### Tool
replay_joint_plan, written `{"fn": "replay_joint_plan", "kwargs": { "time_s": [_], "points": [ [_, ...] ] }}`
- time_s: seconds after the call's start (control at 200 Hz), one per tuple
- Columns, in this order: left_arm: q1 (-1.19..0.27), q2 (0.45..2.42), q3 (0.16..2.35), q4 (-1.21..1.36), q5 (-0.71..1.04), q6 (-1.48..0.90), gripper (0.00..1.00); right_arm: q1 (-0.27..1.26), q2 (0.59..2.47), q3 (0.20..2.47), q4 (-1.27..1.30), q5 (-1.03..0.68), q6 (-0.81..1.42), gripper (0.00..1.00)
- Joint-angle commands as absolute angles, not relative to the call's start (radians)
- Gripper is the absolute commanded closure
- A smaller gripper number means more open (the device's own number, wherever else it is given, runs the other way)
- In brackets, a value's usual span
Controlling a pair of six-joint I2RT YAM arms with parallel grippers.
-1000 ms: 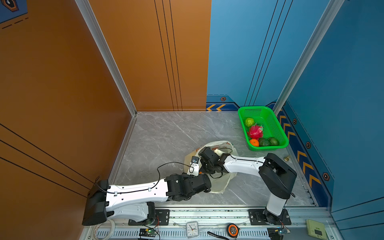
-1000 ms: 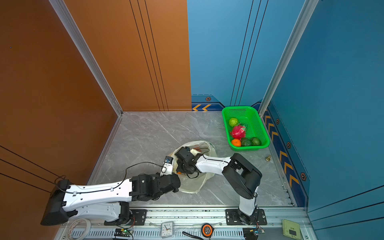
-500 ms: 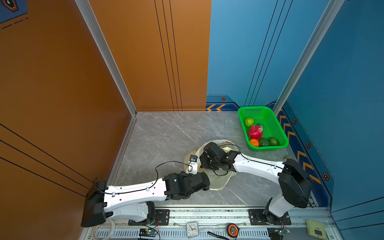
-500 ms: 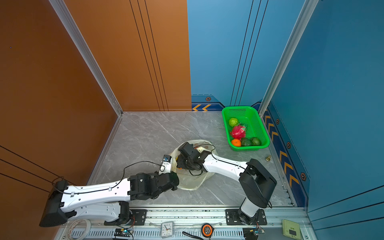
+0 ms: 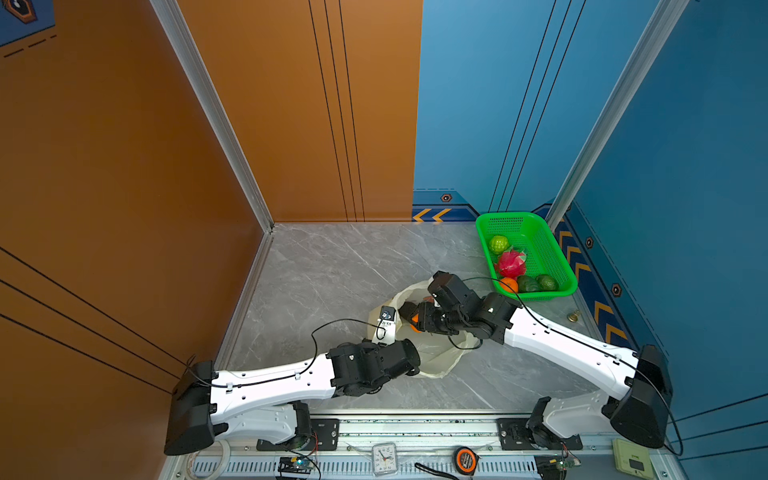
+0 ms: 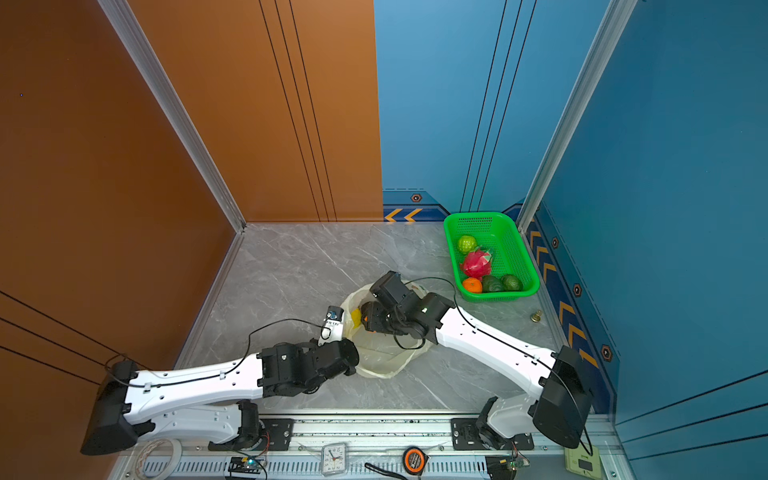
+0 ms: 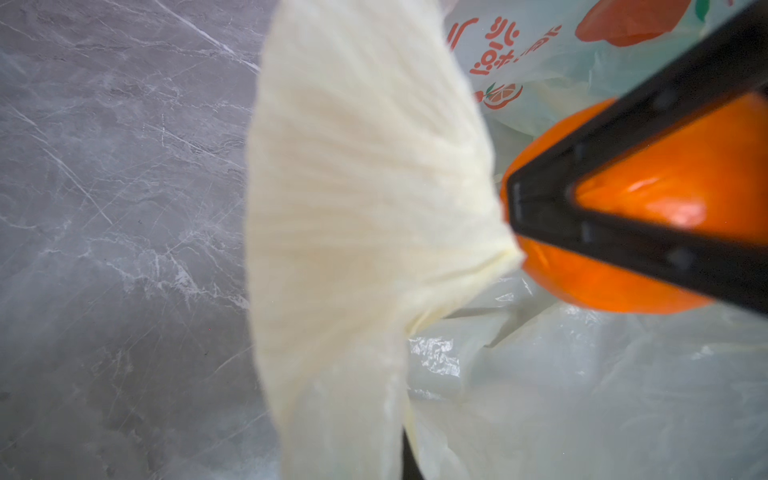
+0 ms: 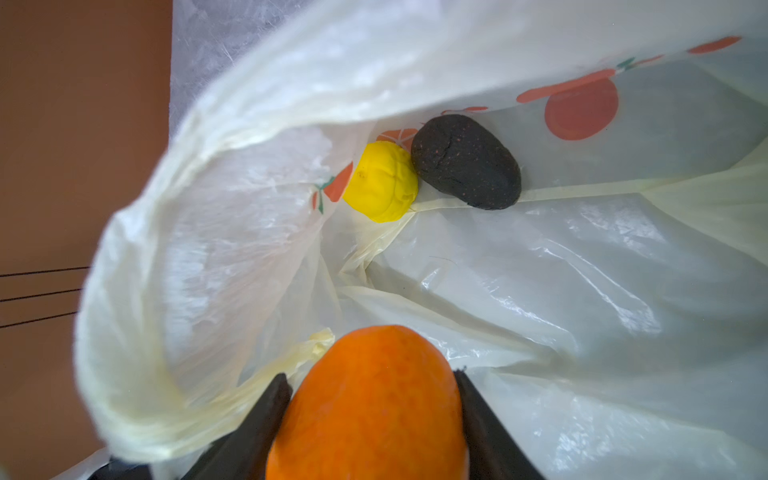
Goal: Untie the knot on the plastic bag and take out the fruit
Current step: 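Lift the orange out of the bag toward the green basket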
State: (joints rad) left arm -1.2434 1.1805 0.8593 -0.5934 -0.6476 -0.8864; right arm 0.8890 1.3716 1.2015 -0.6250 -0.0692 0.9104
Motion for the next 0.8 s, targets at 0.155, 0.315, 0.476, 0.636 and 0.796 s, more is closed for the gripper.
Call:
{"fn": "replay_joint_plan", "kwargs": {
  "time_s": [0.155,0.315,0.476,0.636,0.796],
  "points": [
    [-1.234,1.2,0.892,-0.581,-0.67,-0.858,1.0,0.814,1.343,1.394,-0.73,-0.082,0.833,0.52],
    [-1.238,1.201,0.898,-0.582,-0.674,-0.858,1.0,0.695,1.356,1.488,-0.729,-0.13,0.796,0.52],
    [-1.243,1.198,0.899,-0.583,-0.678,-0.857,1.0,0.506,1.37,1.537,-0.729,-0.188,0.751,0.52],
    [-1.247,1.192,0.903,-0.583,-0.688,-0.861,1.0,0.262,1.387,1.519,-0.729,-0.257,0.72,0.52],
    [-1.248,1.198,0.908,-0.583,-0.694,-0.861,1.0,0.052,1.44,1.473,-0.704,-0.259,0.657,0.52]
  ]
}}
